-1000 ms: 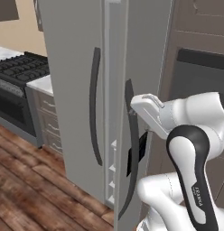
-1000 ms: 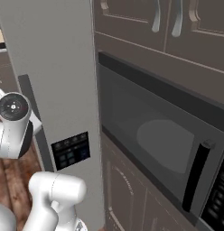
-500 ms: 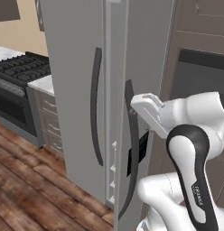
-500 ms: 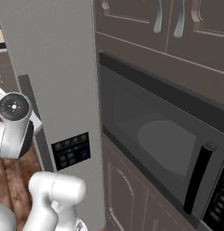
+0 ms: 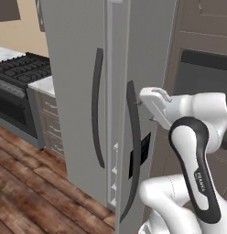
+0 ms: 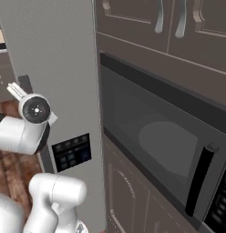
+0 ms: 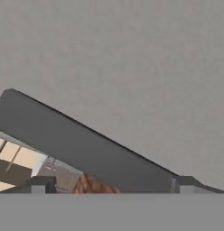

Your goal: Take the bell pepper and orange from the second highest rack and move them to the highest rack where the peach and garlic are located, to maximize freezer space. Close the freezer door after rearranging.

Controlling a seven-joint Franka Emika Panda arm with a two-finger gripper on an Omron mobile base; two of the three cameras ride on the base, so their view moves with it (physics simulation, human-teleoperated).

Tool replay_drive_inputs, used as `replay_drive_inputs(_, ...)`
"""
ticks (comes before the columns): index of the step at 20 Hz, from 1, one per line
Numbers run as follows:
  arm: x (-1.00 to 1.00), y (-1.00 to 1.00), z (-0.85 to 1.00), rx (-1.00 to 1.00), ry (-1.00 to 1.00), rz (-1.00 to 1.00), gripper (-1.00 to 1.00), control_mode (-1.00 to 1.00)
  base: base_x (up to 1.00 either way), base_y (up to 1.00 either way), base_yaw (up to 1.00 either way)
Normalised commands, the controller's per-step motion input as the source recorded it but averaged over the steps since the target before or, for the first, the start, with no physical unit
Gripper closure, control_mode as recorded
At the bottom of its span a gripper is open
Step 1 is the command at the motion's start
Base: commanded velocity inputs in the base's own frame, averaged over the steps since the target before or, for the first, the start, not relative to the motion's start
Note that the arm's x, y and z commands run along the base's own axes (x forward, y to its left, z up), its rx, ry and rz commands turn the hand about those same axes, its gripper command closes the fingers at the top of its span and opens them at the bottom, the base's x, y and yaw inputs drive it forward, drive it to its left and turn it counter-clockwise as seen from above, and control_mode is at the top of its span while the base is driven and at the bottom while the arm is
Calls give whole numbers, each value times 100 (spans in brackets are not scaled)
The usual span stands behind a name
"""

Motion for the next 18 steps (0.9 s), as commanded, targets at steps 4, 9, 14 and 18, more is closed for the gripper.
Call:
replay_drive_inputs(4,33,-54,21,14,0,0,-100,-100,0,0,0)
replay_drive_inputs(9,67,-13,1,11,1,0,-100,-100,0,0,0)
replay_drive_inputs(14,88,20,-2,3,0,-7,-100,-100,0,0,0)
replay_drive_inputs(18,76,44,-3,0,0,-30,-100,-100,0,0,0)
